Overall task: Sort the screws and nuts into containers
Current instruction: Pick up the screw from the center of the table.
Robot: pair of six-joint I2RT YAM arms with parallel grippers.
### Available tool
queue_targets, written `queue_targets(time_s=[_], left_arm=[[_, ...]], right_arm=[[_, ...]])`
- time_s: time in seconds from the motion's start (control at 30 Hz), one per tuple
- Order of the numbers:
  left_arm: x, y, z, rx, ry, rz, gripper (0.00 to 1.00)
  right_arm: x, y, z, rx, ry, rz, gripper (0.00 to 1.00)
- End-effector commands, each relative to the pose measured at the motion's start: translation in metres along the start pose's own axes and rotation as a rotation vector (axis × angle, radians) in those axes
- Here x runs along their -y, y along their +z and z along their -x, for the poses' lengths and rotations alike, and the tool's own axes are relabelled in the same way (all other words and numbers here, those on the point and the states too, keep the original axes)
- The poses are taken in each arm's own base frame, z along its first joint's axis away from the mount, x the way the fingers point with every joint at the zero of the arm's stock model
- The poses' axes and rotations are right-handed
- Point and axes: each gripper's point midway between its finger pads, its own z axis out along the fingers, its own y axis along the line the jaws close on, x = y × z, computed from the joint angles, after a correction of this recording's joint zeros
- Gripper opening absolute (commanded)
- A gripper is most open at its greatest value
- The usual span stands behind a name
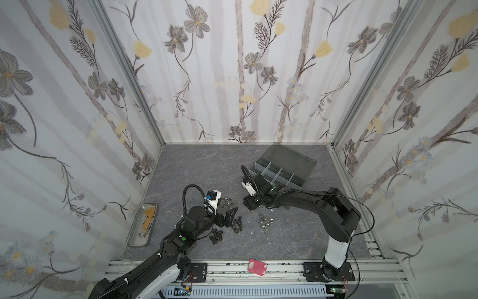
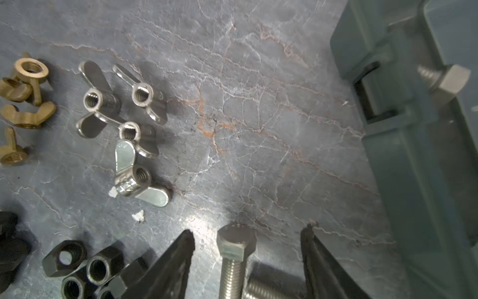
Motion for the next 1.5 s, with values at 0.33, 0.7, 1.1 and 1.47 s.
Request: queue_targets(time_s=[0.33, 0.7, 1.1, 1.47], left_arm=[[-0.008, 0.001, -0.006, 0.023, 0.032, 0.037, 1.00], [-0.014, 0.000, -0.004, 0.043, 0.039, 0.067, 1.00], [-0.015, -0.004, 0.000, 0.071, 0.043, 0.073, 1.00], [-0.015, -0.005, 0.000, 0.075, 0.042, 0.074, 1.00]], right_arm=[[-0.011, 0.016, -0.036, -0.074, -0.004, 0.006, 0.45], [-0.016, 0.008, 0.001, -0.002, -0.038, 0.009, 0.11], [0.066, -0.016, 0.134, 0.217, 0.075, -0.100, 0.11], [0.095, 0.007, 0.139, 0.193, 0.065, -0.155, 0.36]])
